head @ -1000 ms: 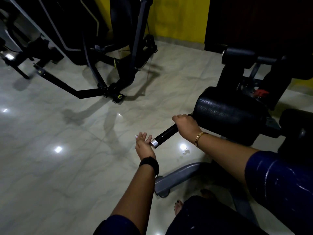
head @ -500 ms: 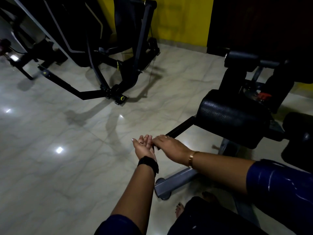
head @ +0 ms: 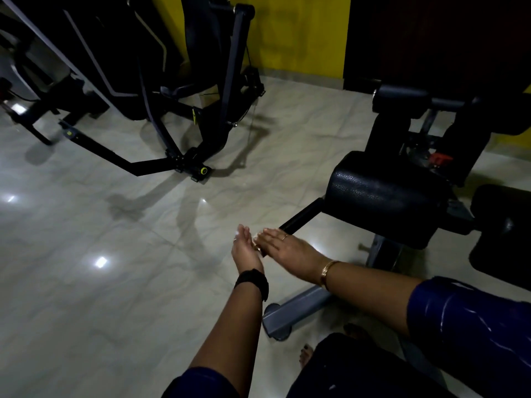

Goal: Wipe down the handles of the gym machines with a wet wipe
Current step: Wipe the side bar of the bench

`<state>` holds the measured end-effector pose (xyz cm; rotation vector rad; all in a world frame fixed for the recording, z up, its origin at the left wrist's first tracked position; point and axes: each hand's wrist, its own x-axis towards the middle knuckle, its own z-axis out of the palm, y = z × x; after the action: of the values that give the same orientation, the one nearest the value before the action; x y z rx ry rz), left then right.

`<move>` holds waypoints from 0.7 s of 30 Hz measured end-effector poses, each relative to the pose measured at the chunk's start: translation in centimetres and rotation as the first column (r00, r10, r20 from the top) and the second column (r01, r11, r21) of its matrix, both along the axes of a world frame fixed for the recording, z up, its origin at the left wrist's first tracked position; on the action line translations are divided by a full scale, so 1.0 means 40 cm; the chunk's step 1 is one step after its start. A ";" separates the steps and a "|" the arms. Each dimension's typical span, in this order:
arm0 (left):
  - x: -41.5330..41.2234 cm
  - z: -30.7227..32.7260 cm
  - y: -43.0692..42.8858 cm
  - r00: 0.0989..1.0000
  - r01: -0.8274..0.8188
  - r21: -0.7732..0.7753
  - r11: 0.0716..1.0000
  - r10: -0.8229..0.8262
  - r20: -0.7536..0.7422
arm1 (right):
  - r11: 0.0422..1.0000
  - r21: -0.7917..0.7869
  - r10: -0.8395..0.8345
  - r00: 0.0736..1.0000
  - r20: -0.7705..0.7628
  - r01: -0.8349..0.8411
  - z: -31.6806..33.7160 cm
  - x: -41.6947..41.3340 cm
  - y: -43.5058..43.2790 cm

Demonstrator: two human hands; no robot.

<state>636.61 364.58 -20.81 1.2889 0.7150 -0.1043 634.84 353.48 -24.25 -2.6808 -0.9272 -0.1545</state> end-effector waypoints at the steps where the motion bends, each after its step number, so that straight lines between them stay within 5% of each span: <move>1: -0.009 -0.003 -0.004 0.995 0.096 0.170 0.981 -0.099 0.012 | 0.998 -0.045 -0.033 0.998 0.045 0.035 -0.002 0.014 -0.031; 3: -0.025 -0.023 -0.006 0.928 0.286 0.552 0.783 -0.370 0.044 | 0.975 -0.146 -0.154 0.984 0.092 0.167 -0.003 0.044 -0.095; 5: -0.029 -0.053 0.001 0.787 0.423 0.808 0.410 -0.608 -0.104 | 0.912 -0.292 -0.274 0.957 0.090 0.289 -0.009 0.063 -0.138; 7: -0.039 -0.073 0.011 0.680 0.453 0.891 0.030 -0.658 -0.324 | 0.837 -0.400 -0.358 0.926 0.115 0.373 -0.011 0.072 -0.131; 10: -0.057 -0.077 0.026 0.633 0.362 0.895 -0.260 -0.636 -0.441 | 0.840 -0.350 -0.421 0.905 0.065 0.416 -0.007 0.054 -0.052; 15: -0.052 -0.092 0.039 0.629 0.269 0.868 -0.417 -0.607 -0.487 | 0.846 -0.392 -0.369 0.927 0.062 0.363 0.002 0.028 -0.011; 18: -0.047 -0.091 0.034 0.627 0.200 0.888 -0.413 -0.643 -0.440 | 0.688 -0.643 -0.349 0.930 0.112 0.336 0.029 0.061 -0.055; 21: -0.046 -0.092 0.033 0.624 0.201 0.895 -0.398 -0.653 -0.430 | 0.585 -0.719 -0.422 0.898 0.126 0.376 0.049 0.095 -0.092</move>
<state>634.76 365.91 -24.47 3.1262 -0.4616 0.0137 638.63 349.80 -22.31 -3.5976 -0.3545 0.2753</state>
